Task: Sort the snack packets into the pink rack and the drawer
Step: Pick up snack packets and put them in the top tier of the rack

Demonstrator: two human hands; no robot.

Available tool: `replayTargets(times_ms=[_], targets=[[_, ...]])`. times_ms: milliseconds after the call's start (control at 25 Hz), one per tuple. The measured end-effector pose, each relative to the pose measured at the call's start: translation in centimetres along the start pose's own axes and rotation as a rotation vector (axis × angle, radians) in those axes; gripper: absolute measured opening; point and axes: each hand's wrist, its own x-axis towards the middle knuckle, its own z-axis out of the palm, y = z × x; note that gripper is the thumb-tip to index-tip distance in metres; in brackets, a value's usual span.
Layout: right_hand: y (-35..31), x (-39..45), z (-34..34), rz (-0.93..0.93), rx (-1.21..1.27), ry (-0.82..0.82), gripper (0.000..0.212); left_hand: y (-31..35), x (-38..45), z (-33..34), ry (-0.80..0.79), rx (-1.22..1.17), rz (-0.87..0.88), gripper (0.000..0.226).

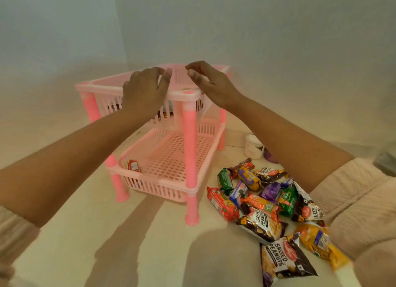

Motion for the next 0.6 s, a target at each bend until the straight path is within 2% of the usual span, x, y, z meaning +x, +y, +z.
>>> replayTargets(times_ms=[120,280,400,520,600], targets=[[0.0,-3.4,-0.2,-0.052,-0.019,0.079,0.042,2.1,-3.5,1.0,0.053,-0.012,0.169,0.049],[1.6,-10.8,-0.7,-0.014,0.079,0.201,0.062,5.3,-10.1,3.5,0.106,-0.169,0.469,0.058],[4.2,-17.7,-0.7,0.141,-0.031,0.118,0.064,6.8,-15.7,6.7,-0.057,-0.259,0.619,0.056],[6.7,-24.4,-0.4,0.296,-0.203,-0.029,0.055,8.0,-19.6,9.8,-0.297,-0.298,0.525,0.057],[7.5,-28.2,-0.3,0.27,-0.322,-0.21,0.044,9.0,-21.1,11.9,-0.437,-0.319,0.447,0.054]])
